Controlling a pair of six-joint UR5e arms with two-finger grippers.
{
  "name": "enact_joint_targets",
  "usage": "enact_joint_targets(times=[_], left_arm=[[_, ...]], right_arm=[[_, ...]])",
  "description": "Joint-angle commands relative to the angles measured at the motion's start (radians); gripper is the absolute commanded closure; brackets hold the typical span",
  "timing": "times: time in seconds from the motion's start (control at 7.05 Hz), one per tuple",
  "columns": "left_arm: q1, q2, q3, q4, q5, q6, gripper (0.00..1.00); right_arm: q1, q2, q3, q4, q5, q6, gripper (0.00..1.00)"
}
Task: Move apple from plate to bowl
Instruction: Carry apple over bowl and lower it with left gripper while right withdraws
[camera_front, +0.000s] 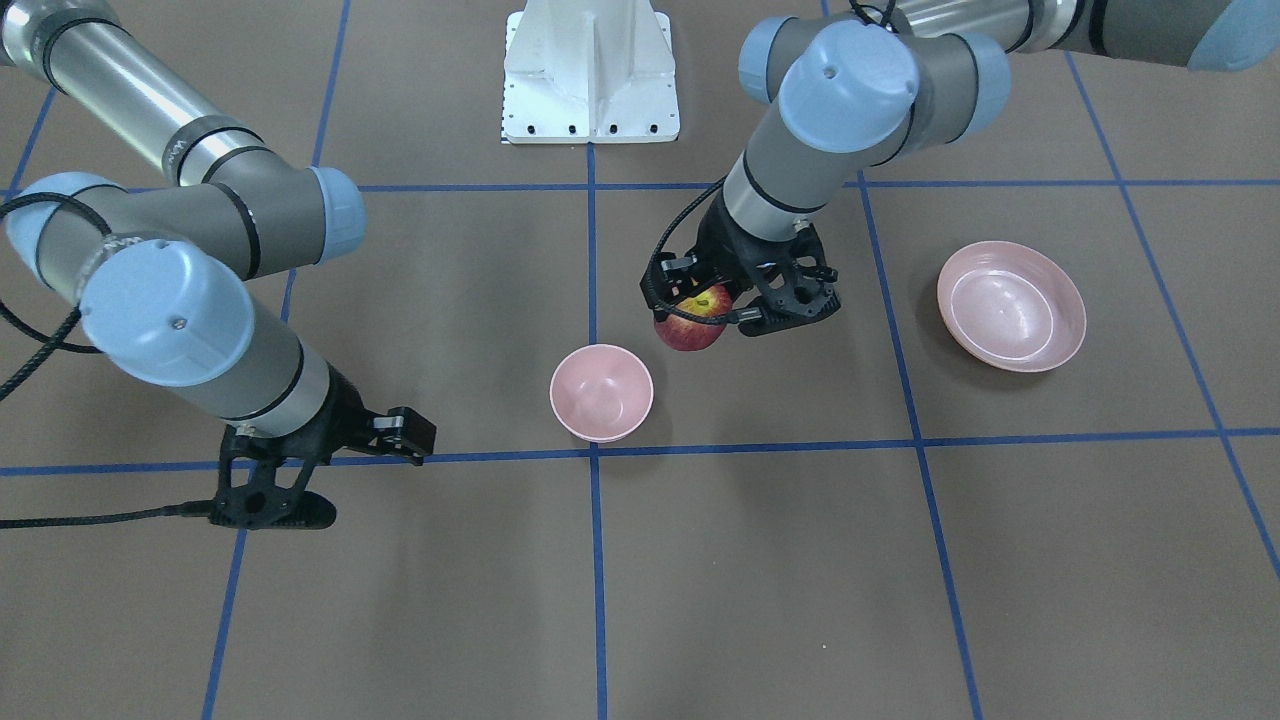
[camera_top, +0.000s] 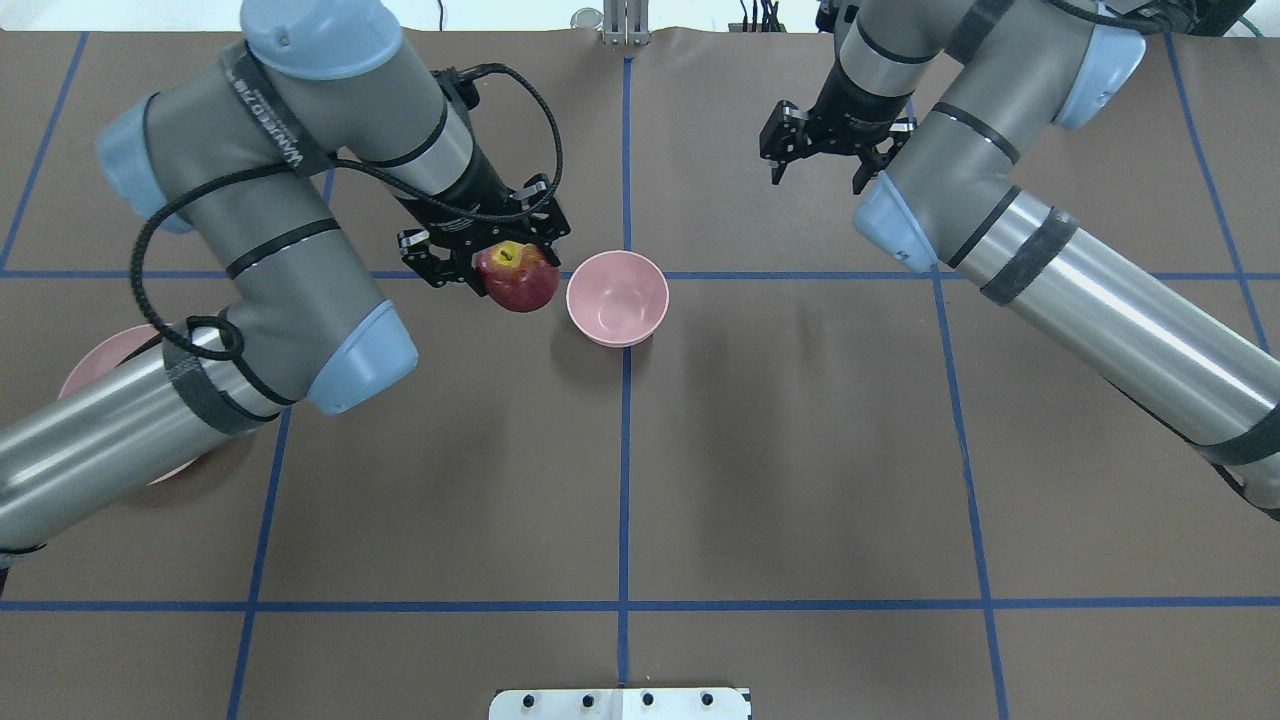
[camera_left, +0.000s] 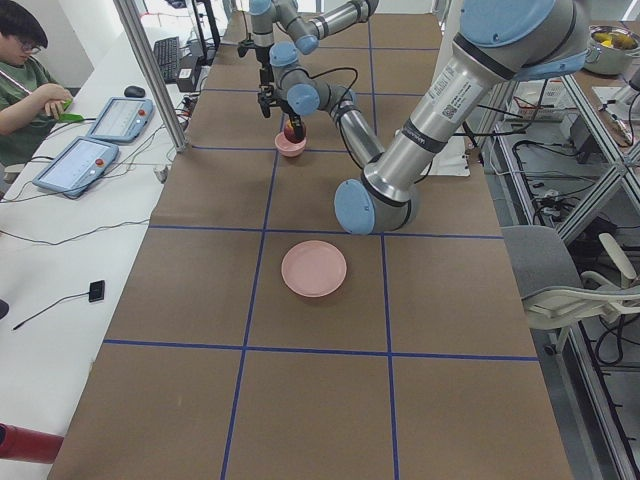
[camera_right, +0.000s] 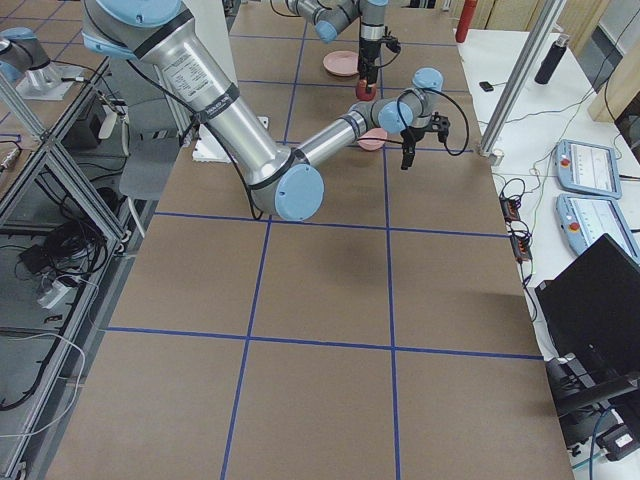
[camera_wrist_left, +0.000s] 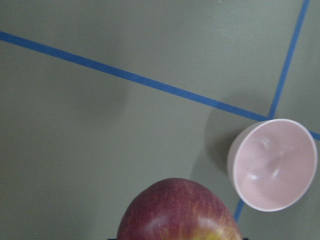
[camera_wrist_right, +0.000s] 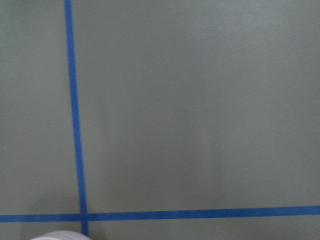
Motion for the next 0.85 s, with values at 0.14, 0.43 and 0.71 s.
enact_joint_targets(times=[0.14,0.43,0.71], left_arm=[[0.044,-0.138,0.26,-0.12,0.077,-0.028,1.0],[0.066,-0.148,0.287,-0.13,0.087,-0.029,1.0],[0.093,-0.161,0.322,-0.136,0.12,-0.029,1.0]], right_arm=[[0.089,-0.13,0.096,-0.056,0.039,-0.181,0.0],[0.138,-0.164,0.104,-0.057,0.044,-0.205,0.0],[0.172,-0.213,0.11,-0.055,0.044,-0.321,0.0]])
